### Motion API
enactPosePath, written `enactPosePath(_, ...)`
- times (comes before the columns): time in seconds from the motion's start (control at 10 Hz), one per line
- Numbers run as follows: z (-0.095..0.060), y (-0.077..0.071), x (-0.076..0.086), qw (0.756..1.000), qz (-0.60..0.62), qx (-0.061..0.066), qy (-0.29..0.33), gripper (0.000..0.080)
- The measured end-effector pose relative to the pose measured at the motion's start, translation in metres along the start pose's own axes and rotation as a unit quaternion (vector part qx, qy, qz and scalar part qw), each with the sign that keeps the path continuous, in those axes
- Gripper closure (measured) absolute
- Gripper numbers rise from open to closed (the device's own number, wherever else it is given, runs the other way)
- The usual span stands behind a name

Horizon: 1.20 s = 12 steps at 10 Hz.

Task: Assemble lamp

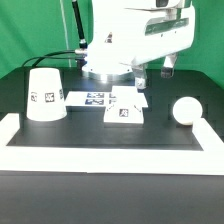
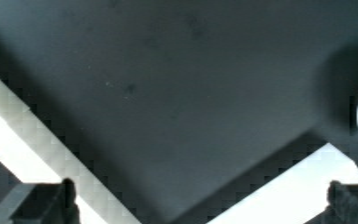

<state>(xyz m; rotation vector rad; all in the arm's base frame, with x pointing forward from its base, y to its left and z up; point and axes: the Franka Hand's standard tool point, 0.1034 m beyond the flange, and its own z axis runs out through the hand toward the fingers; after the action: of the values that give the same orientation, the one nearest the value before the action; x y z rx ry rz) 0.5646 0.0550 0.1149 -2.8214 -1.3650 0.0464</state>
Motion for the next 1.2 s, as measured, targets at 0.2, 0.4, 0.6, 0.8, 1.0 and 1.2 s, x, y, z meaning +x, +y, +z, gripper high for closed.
enactPosePath(0.2, 0.0, 0.0, 0.0, 1.0, 0.0, 0.0, 0.0, 0.01)
enactPosePath(0.4, 0.0, 0.0, 0.0, 1.0, 0.0, 0.0, 0.0, 0.01)
enactPosePath(0.6, 0.0, 0.0, 0.0, 1.0, 0.0, 0.0, 0.0, 0.01)
enactPosePath(0.8, 0.001, 0.0, -0.001, 1.0, 0.012, 0.0, 0.0, 0.01)
enactPosePath(1.0, 0.011, -0.007, -0.03, 0.997, 0.075, -0.004, 0.003, 0.01)
enactPosePath(1.2, 0.015, -0.011, -0.041, 0.983, 0.182, 0.003, -0.002, 0.01)
